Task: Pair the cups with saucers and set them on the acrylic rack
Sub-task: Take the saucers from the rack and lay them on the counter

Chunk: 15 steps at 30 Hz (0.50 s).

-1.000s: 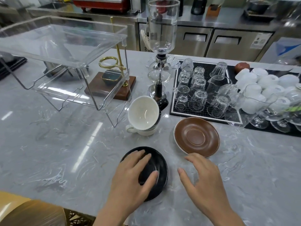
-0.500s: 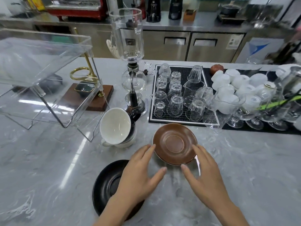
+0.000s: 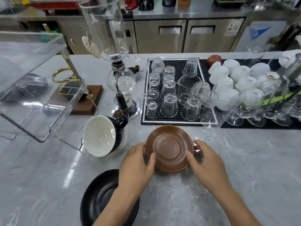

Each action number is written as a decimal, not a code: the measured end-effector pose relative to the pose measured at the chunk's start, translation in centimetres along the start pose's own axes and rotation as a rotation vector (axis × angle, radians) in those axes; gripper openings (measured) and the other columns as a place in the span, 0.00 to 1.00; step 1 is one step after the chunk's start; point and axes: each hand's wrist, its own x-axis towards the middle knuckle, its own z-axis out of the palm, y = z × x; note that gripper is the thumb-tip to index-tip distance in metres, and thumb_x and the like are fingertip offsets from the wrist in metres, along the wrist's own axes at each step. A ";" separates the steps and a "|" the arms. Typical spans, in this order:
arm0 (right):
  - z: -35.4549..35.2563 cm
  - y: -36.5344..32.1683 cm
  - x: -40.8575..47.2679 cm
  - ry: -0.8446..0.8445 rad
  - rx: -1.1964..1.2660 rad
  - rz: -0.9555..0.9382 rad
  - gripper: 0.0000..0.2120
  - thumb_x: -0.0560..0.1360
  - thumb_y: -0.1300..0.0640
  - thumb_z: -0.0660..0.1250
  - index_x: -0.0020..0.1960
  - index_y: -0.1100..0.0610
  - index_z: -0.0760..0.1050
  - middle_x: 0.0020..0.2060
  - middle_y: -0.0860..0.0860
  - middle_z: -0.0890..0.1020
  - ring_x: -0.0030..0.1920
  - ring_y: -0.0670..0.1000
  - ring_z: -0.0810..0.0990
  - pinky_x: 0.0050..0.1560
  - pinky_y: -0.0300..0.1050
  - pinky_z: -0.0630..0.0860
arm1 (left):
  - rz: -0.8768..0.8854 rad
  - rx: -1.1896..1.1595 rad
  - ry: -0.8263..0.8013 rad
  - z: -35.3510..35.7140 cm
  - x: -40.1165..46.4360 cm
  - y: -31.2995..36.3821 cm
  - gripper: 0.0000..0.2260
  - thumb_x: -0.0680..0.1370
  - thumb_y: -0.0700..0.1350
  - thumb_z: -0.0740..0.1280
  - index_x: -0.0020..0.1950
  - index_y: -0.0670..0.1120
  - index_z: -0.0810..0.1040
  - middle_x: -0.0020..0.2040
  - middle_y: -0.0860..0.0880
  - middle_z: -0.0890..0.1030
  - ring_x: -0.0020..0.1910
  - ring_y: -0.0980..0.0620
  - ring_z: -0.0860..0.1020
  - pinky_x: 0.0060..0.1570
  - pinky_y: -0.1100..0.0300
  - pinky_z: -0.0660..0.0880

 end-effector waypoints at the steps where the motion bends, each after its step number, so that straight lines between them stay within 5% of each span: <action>1: 0.1 0.1 0.3 0.000 -0.005 0.006 0.18 0.75 0.44 0.69 0.63 0.48 0.76 0.47 0.41 0.80 0.49 0.47 0.80 0.51 0.44 0.76 | -0.010 0.001 0.000 0.2 0.2 0.0 0.11 0.77 0.56 0.67 0.53 0.50 0.75 0.44 0.55 0.77 0.43 0.52 0.75 0.41 0.61 0.66; 10: 0.9 0.0 1.3 0.049 -0.036 0.055 0.10 0.72 0.45 0.73 0.47 0.47 0.76 0.31 0.43 0.78 0.36 0.49 0.78 0.37 0.46 0.76 | -0.088 -0.025 -0.030 0.6 0.8 -0.3 0.14 0.76 0.57 0.68 0.39 0.53 0.66 0.30 0.55 0.73 0.31 0.59 0.71 0.29 0.67 0.60; 15: 1.1 0.0 1.3 0.057 -0.052 0.050 0.08 0.73 0.51 0.73 0.45 0.49 0.74 0.29 0.45 0.77 0.34 0.47 0.77 0.31 0.37 0.67 | -0.105 -0.084 -0.014 1.0 0.6 -0.3 0.15 0.74 0.56 0.69 0.36 0.56 0.63 0.28 0.56 0.72 0.31 0.60 0.72 0.30 0.66 0.61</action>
